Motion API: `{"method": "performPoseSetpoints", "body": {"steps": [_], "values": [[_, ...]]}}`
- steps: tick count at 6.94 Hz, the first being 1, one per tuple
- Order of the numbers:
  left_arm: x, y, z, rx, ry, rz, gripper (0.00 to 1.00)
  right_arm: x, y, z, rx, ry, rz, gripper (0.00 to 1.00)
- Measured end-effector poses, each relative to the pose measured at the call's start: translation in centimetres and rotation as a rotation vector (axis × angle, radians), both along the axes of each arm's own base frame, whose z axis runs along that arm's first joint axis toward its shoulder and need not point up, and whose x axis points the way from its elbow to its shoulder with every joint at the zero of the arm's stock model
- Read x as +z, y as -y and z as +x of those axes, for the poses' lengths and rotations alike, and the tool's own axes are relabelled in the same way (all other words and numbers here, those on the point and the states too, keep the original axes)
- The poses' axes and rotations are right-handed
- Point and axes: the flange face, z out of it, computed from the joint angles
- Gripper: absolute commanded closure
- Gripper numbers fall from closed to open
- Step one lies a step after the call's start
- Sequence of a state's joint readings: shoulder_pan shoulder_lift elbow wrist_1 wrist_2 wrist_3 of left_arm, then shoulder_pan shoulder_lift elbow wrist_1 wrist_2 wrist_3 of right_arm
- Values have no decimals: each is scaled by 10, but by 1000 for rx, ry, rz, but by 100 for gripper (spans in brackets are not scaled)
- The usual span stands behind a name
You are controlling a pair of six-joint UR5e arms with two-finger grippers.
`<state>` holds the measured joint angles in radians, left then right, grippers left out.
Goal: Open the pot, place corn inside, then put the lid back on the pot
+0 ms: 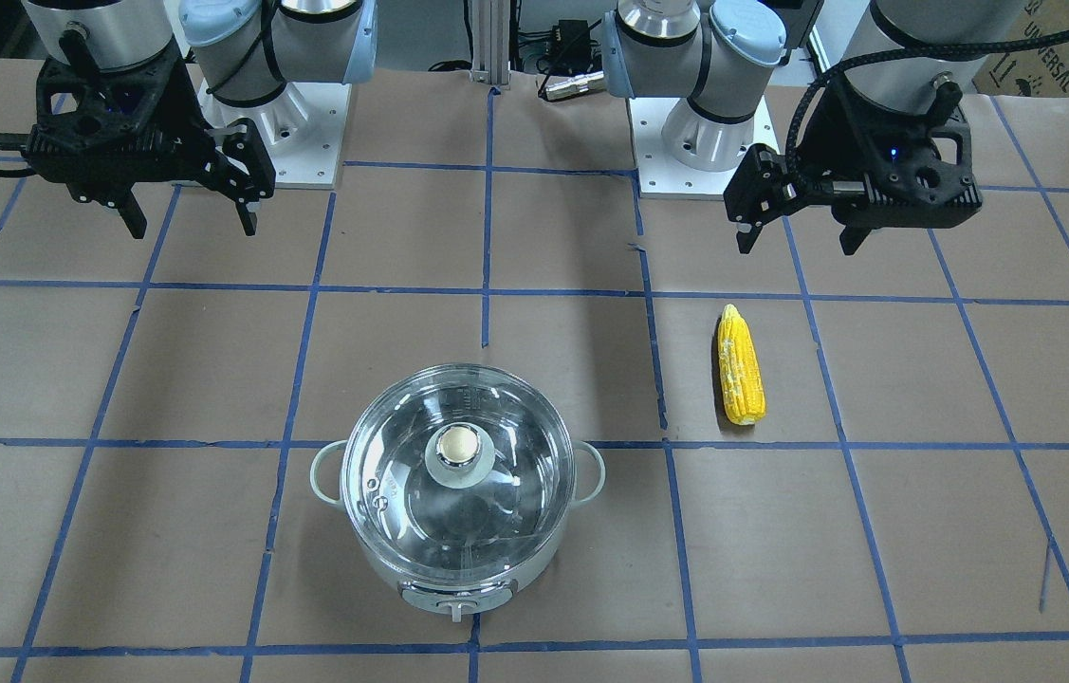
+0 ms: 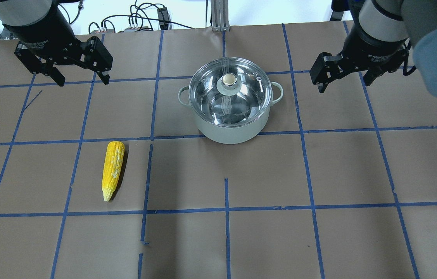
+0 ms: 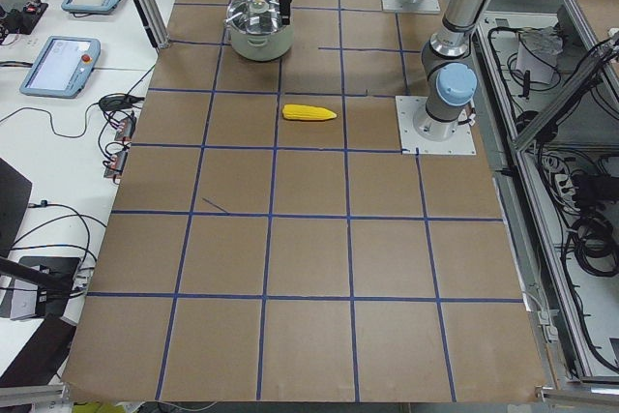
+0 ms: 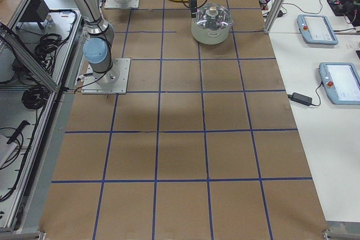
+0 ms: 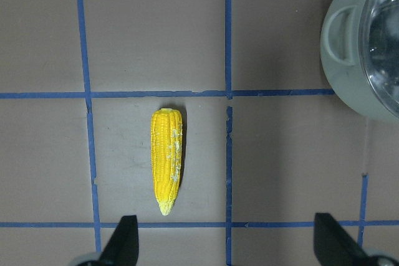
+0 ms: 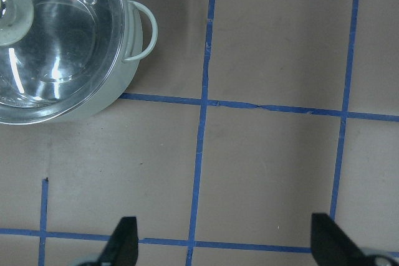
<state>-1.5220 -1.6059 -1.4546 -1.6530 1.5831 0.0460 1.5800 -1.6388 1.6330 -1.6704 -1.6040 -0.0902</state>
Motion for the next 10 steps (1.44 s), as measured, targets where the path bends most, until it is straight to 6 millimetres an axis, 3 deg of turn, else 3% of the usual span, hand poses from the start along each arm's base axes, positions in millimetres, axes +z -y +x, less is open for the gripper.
{"method": "performPoseSetpoints", "body": {"steps": [8, 9, 10], "values": [[-7, -3, 0, 1, -1, 9, 0, -3, 6, 5, 12, 6, 1, 4], [-7, -3, 0, 1, -1, 10, 0, -7, 21, 20, 11, 22, -2, 4], [-7, -3, 0, 1, -1, 11, 0, -12, 48, 50, 3, 33, -5, 5]]}}
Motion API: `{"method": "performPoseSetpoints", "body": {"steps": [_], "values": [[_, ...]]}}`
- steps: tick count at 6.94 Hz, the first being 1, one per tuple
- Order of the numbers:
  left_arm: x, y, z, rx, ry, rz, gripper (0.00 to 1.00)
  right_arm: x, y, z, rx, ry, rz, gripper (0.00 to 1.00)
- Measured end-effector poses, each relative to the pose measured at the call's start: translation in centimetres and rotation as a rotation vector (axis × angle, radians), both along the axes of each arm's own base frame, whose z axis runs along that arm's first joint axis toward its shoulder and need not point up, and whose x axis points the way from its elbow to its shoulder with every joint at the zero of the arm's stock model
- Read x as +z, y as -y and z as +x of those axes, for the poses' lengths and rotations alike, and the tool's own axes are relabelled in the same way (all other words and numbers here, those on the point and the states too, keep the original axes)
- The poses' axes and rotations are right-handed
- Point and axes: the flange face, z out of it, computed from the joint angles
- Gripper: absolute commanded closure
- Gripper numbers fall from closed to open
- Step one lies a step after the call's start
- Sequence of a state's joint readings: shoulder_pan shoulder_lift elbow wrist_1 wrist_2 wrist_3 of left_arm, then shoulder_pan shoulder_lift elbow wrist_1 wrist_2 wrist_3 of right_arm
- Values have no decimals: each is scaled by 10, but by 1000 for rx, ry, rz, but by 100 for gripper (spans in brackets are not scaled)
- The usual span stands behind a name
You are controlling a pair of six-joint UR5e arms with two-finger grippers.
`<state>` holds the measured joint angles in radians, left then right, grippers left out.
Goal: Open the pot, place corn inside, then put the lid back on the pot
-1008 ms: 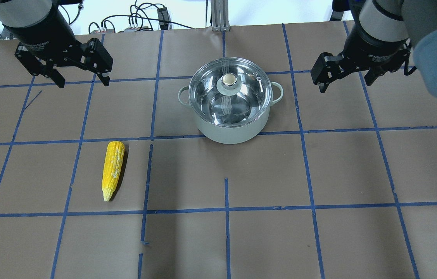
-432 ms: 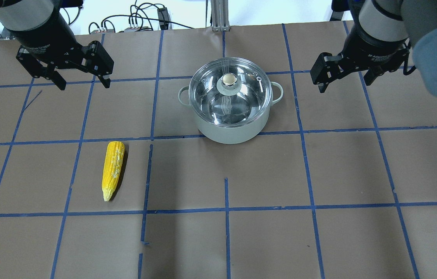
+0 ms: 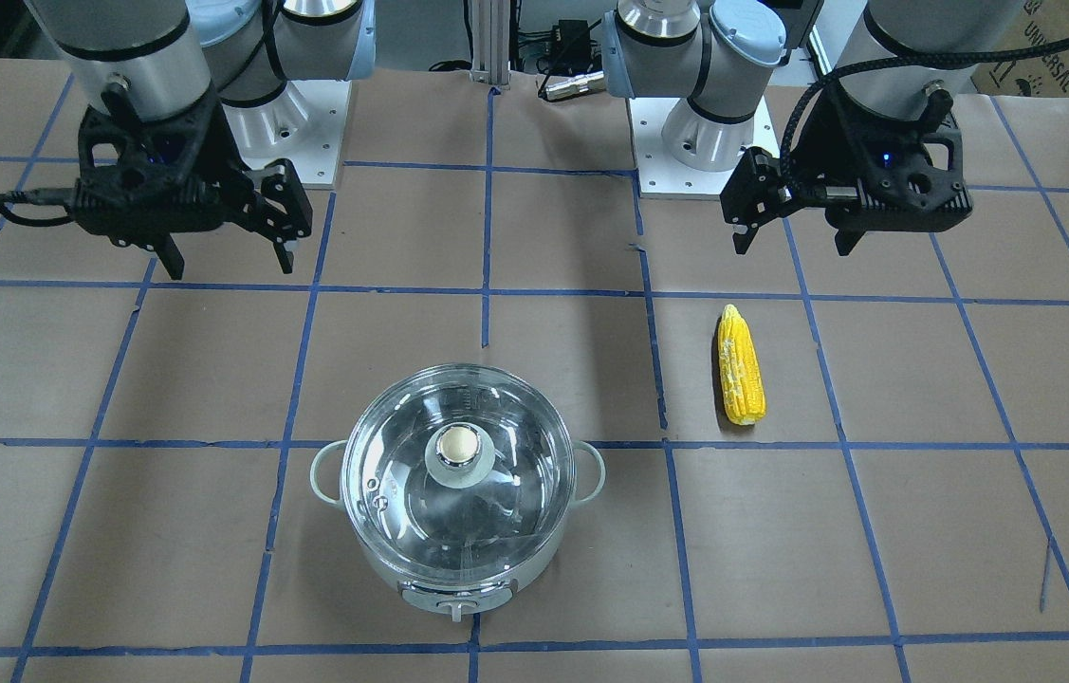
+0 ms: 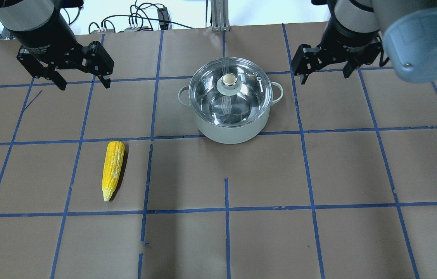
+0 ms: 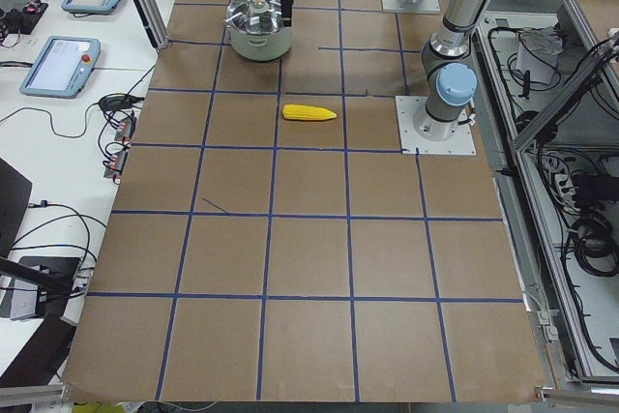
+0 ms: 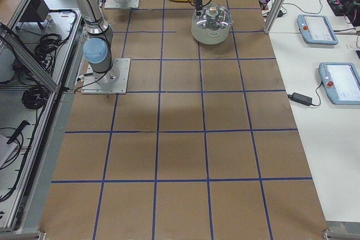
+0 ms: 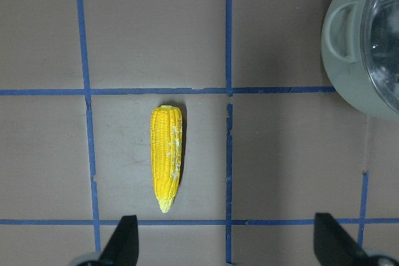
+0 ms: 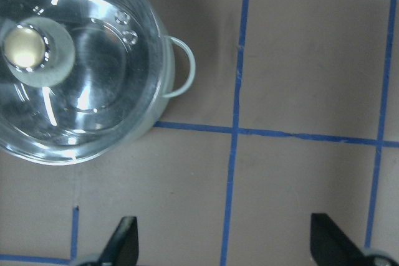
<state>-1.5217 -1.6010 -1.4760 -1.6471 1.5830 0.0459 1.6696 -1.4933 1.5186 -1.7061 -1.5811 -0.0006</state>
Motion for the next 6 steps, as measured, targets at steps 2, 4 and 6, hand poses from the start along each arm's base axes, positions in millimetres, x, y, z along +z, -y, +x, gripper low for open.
{"method": "performPoseSetpoints", "body": {"steps": [2, 4, 6], "values": [[0, 0, 0, 0, 0, -1, 0, -29, 61, 90, 14, 2, 8, 8], [-1, 1, 0, 0, 0, 2, 0, -73, 100, 143, 28, -2, 38, 9], [-3, 1, 0, -1, 0, 6, 0, -98, 111, 153, 37, -3, 57, 11]]}}
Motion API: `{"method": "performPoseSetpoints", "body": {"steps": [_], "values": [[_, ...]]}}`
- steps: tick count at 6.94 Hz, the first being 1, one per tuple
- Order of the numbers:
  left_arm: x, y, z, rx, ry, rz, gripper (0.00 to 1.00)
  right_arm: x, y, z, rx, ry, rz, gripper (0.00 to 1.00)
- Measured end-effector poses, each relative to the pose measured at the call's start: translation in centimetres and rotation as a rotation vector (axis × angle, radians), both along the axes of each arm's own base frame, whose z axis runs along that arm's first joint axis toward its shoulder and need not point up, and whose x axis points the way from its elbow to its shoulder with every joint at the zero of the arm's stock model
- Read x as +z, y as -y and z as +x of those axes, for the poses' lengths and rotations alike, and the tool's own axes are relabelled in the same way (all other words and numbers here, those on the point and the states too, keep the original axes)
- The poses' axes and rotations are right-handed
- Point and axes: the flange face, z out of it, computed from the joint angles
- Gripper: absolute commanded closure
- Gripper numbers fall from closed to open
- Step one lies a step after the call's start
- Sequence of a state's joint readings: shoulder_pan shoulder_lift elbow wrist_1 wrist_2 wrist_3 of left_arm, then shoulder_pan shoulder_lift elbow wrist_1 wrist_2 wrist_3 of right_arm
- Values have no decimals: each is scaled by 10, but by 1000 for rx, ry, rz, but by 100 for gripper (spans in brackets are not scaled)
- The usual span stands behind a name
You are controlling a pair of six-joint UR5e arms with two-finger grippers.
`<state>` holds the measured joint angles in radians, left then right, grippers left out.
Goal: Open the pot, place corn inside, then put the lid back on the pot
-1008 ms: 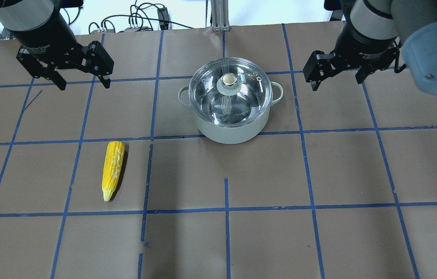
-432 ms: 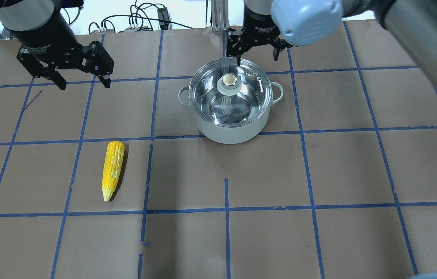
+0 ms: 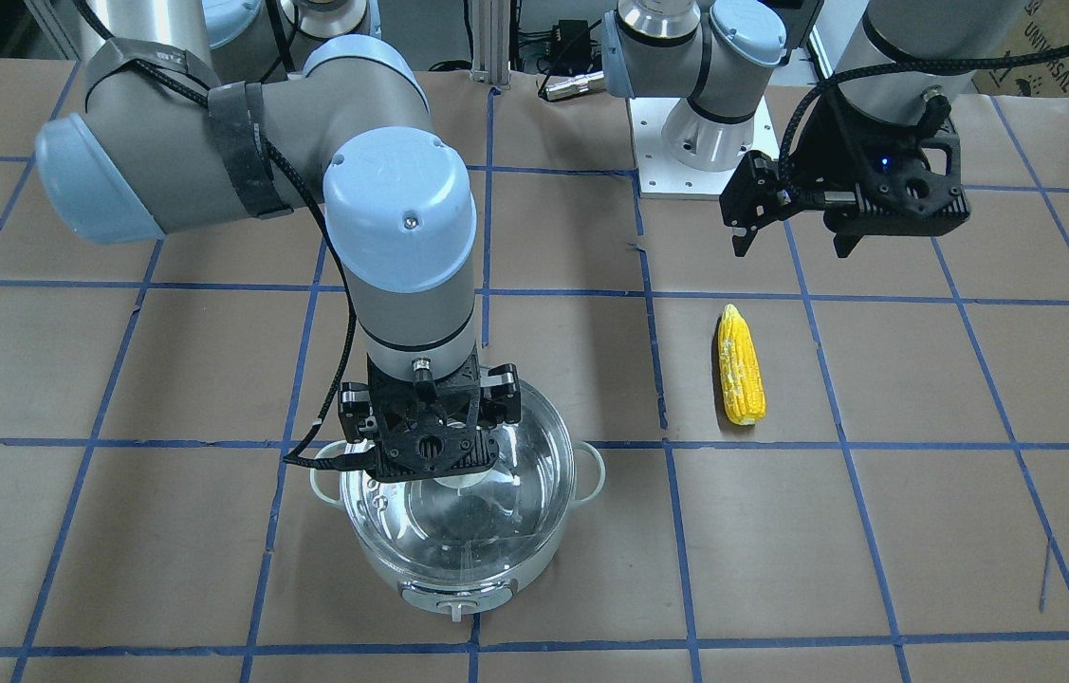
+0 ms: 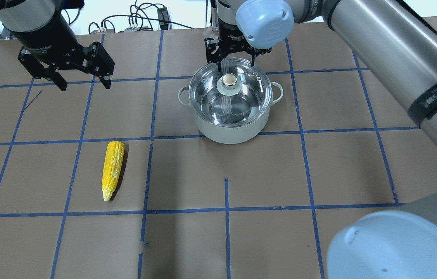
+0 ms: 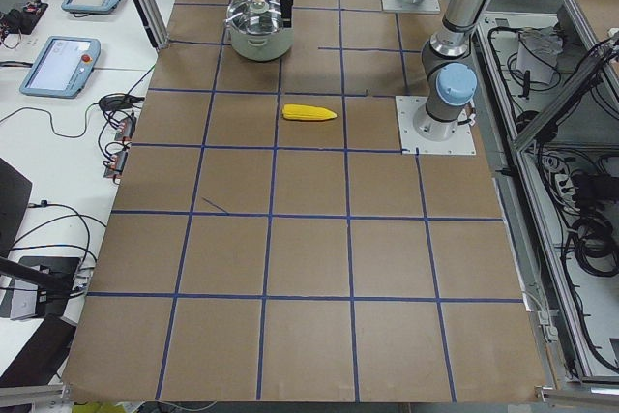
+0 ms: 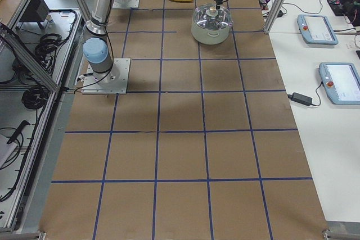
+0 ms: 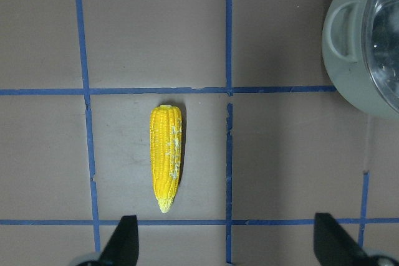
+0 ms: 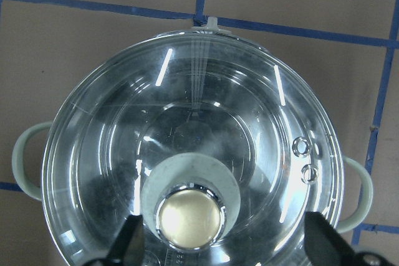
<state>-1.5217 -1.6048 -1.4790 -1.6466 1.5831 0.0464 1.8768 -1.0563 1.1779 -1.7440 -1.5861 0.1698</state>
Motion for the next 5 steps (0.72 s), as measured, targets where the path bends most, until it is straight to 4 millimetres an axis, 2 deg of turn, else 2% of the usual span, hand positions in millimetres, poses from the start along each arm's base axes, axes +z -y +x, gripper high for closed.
{"method": "performPoseSetpoints", "body": {"steps": [2, 3, 5], "values": [[-9, 1, 7, -21, -2, 22, 0, -16, 3, 5, 6, -5, 15, 14], [-25, -1, 16, -51, -9, 51, 0, -21, 3, 6, 10, -8, 21, 18], [-71, -4, 41, -46, -13, 60, 0, -29, 3, 7, 13, -13, 32, 19]]}}
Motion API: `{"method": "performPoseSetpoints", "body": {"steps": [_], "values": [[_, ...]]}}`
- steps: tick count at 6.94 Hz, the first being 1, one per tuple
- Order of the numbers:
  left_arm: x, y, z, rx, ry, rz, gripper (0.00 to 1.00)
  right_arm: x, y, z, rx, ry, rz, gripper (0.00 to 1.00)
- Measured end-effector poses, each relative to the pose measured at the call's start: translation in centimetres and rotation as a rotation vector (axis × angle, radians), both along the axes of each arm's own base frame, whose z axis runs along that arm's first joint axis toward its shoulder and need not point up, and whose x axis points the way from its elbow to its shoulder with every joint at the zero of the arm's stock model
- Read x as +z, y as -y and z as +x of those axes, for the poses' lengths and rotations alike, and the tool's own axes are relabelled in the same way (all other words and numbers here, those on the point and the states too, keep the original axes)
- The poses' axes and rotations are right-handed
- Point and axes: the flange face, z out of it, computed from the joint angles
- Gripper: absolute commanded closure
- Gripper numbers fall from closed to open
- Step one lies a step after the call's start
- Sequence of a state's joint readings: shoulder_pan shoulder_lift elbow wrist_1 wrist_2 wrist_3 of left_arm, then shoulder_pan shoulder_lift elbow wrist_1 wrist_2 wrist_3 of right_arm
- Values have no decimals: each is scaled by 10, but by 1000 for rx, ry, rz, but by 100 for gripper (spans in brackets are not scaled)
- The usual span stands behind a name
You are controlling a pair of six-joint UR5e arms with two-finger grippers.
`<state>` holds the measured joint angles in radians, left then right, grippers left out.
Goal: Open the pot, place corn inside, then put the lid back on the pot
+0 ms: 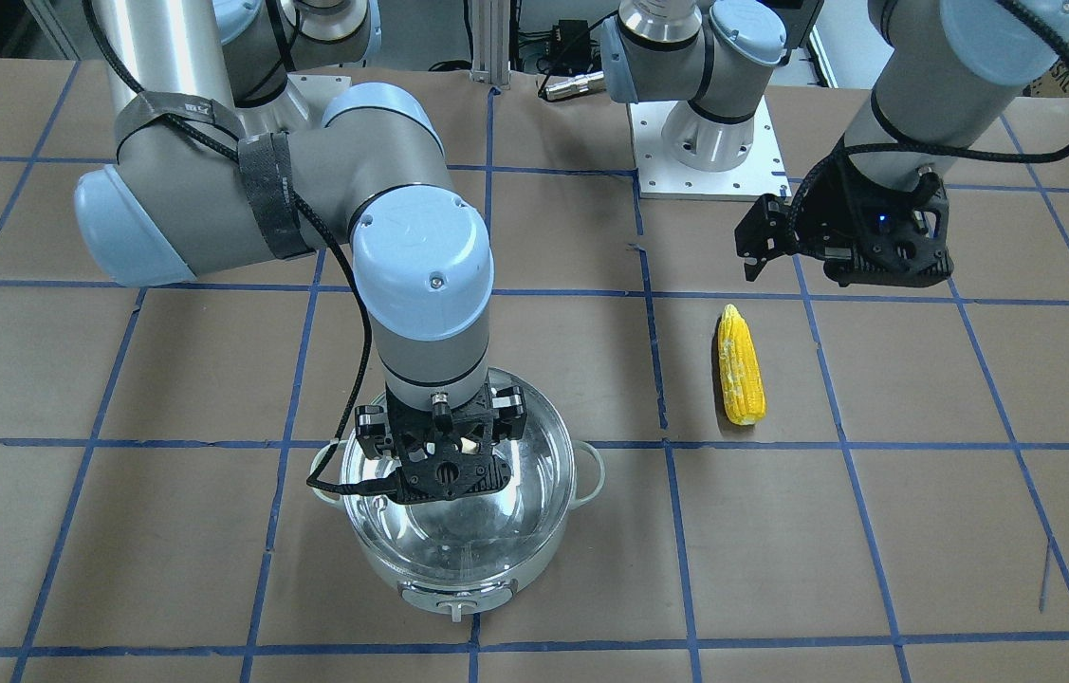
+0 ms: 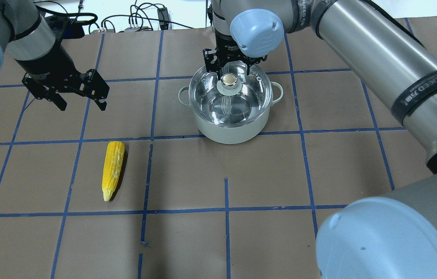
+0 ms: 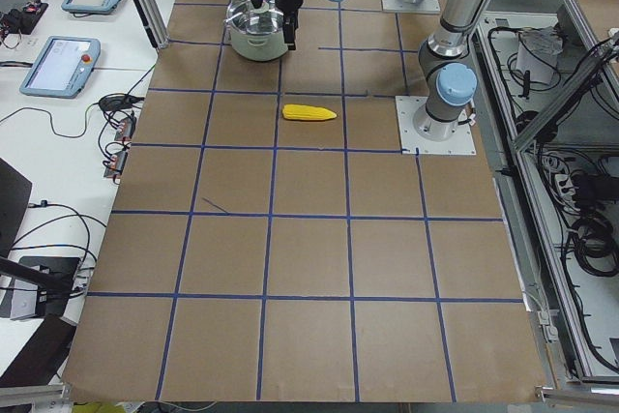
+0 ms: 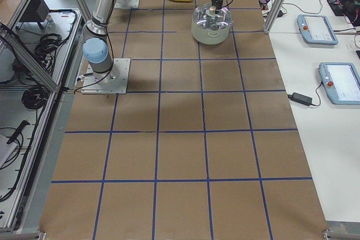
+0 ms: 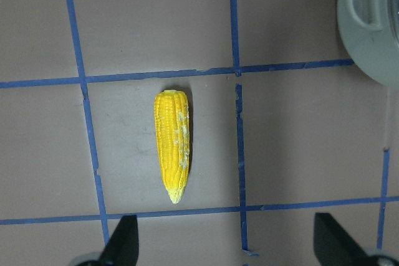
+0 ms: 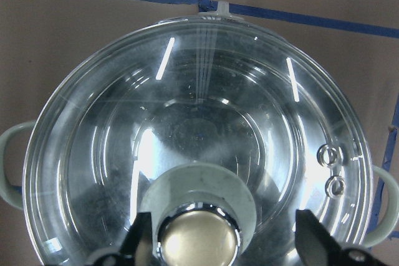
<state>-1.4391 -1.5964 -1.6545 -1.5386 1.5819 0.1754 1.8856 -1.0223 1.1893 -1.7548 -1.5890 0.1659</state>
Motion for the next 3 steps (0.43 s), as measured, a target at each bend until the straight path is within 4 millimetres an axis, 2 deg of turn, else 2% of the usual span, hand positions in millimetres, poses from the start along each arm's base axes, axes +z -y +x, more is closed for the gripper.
{"method": "performPoseSetpoints", "body": {"steps": [3], "values": [[-50, -4, 32, 4, -10, 33, 0, -12, -2, 0, 1, -2, 1, 19]]}}
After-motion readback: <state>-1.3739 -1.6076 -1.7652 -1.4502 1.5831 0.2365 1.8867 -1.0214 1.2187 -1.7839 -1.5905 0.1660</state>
